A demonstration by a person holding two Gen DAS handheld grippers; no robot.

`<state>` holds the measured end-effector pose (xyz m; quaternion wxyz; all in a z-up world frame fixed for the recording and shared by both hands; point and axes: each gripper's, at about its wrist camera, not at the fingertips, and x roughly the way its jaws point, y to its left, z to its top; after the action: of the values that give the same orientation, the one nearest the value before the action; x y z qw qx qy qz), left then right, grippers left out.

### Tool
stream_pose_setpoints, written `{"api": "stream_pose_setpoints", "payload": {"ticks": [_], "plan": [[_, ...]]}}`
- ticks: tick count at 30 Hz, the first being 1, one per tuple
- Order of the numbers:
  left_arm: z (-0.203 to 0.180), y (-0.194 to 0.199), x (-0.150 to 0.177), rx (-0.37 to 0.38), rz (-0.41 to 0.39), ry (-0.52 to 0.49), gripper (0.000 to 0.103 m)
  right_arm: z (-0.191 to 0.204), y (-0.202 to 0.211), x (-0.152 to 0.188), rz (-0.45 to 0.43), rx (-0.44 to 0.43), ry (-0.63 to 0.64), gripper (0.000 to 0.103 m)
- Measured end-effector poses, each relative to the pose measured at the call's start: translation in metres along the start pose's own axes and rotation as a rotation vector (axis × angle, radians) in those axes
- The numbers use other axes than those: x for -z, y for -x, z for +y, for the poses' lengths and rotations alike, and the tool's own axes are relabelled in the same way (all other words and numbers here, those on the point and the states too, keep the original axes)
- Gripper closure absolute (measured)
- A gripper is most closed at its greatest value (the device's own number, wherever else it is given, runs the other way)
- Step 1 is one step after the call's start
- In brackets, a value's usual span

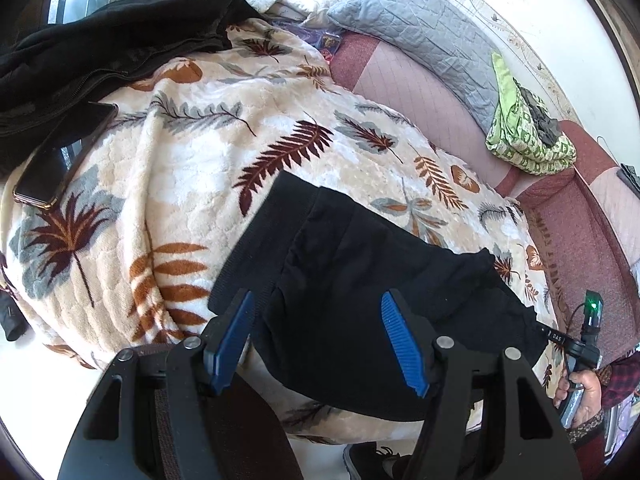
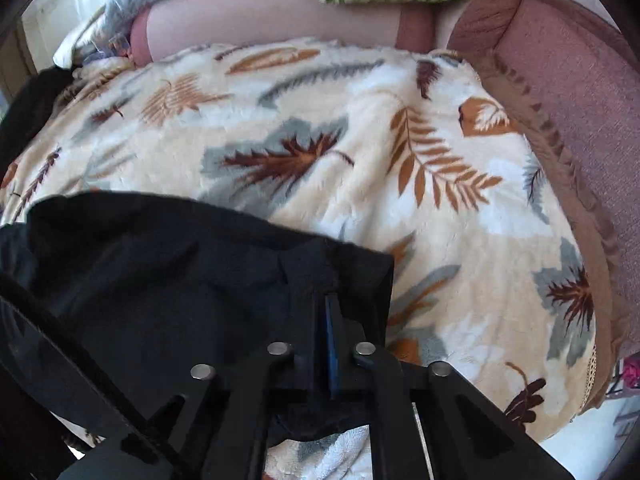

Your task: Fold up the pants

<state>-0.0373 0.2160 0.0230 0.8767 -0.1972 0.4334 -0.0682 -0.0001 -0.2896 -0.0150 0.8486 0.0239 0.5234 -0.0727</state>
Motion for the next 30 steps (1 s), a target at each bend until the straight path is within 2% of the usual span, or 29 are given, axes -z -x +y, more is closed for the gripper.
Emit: {"api": "stream_pose_setpoints", "payload": {"ticks": [4, 5, 7, 9, 10, 12, 13, 14, 17, 19, 25, 26, 27, 30], "plan": [[0.015, -0.002, -0.007, -0.015, -0.008, 0.036, 0.037, -0.028, 0.007, 0.009, 0.000, 0.028, -0.072, 0.100], [0.019, -0.004, -0.008, -0.011, -0.003, 0.053, 0.037, -0.038, 0.005, 0.011, 0.016, 0.053, -0.097, 0.100], [0.025, -0.007, -0.009, 0.003, 0.005, 0.082, 0.037, -0.049, 0.006, 0.013, 0.033, 0.162, -0.126, 0.098], [0.025, -0.008, -0.008, 0.005, 0.005, 0.087, 0.037, -0.058, 0.021, 0.013, -0.011, 0.168, -0.187, 0.092], [0.024, -0.008, -0.008, 0.002, 0.005, 0.083, 0.037, -0.054, 0.035, 0.012, -0.065, 0.146, -0.201, 0.088], [0.020, -0.011, -0.007, 0.004, 0.009, 0.077, 0.037, -0.034, 0.055, 0.007, -0.147, 0.054, -0.177, 0.060], [0.018, -0.012, -0.007, 0.011, 0.013, 0.075, 0.037, -0.020, 0.064, 0.003, -0.181, -0.020, -0.142, 0.056], [0.016, -0.012, -0.006, 0.017, 0.016, 0.075, 0.037, 0.003, 0.071, -0.003, -0.210, -0.137, -0.081, 0.054], [0.007, -0.011, -0.003, 0.036, 0.020, 0.058, 0.037, 0.063, 0.072, -0.020, -0.207, -0.396, 0.072, 0.051], [0.003, -0.007, -0.002, 0.037, 0.013, 0.038, 0.037, 0.111, 0.065, -0.031, -0.206, -0.472, 0.184, 0.051], [0.012, 0.007, -0.002, 0.038, -0.026, 0.039, 0.032, 0.195, 0.026, -0.058, -0.106, -0.529, 0.339, 0.051], [0.018, 0.008, -0.002, 0.041, -0.030, 0.052, 0.032, 0.201, 0.021, -0.059, -0.078, -0.535, 0.352, 0.057], [0.022, 0.007, -0.003, 0.043, -0.031, 0.063, 0.032, 0.205, 0.013, -0.063, -0.053, -0.541, 0.362, 0.090], [0.040, 0.003, -0.005, 0.066, -0.020, 0.119, 0.032, 0.212, 0.011, -0.060, -0.033, -0.506, 0.390, 0.093]]}}
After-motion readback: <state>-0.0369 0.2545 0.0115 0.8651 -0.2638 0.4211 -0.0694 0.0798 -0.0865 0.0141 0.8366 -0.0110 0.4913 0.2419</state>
